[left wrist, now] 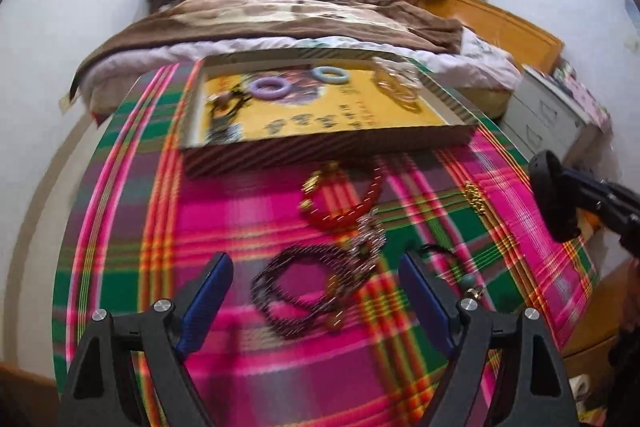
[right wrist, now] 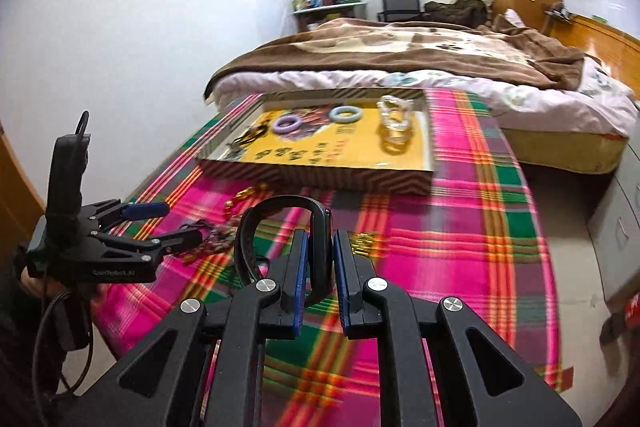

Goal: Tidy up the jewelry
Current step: 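Grasp the dark beaded bracelet with the left tool while the right tool holds the black band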

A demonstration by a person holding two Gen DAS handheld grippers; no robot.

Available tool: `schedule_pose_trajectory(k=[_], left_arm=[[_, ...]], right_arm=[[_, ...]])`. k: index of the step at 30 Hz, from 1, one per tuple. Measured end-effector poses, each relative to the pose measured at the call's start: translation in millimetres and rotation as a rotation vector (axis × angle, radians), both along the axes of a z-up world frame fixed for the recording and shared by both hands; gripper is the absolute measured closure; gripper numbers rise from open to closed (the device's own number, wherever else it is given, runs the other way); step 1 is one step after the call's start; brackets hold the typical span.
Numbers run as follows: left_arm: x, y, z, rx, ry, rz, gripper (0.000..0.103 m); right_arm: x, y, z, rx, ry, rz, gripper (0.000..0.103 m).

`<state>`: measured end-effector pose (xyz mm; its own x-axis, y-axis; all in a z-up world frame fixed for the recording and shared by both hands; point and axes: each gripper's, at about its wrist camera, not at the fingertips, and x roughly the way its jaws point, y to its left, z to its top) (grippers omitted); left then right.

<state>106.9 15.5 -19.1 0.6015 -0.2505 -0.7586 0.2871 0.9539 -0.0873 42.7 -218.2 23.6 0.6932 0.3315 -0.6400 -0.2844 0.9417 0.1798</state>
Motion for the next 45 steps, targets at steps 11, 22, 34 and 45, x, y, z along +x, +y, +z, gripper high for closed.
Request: schedule_pose_trajectory(k=[11, 22, 34, 45], left_arm=[[20, -47, -15, 0.127, 0.028, -0.056, 0.04], [22, -57, -17, 0.164, 0.033, -0.068, 0.09], [22, -35, 17, -0.06, 0.026, -0.073, 0.095], [43, -11, 51, -0.104, -0.036, -0.007, 0.095]], right_arm=[[2, -29, -12, 0.056, 0.026, -0.033, 0.09], [4, -34, -17, 0.068, 0.032, -0.031, 0.09], [5, -32, -13, 0.068, 0.022, -0.037, 0.09], [34, -17, 17, 0.027, -0.031, -0.038, 0.09]])
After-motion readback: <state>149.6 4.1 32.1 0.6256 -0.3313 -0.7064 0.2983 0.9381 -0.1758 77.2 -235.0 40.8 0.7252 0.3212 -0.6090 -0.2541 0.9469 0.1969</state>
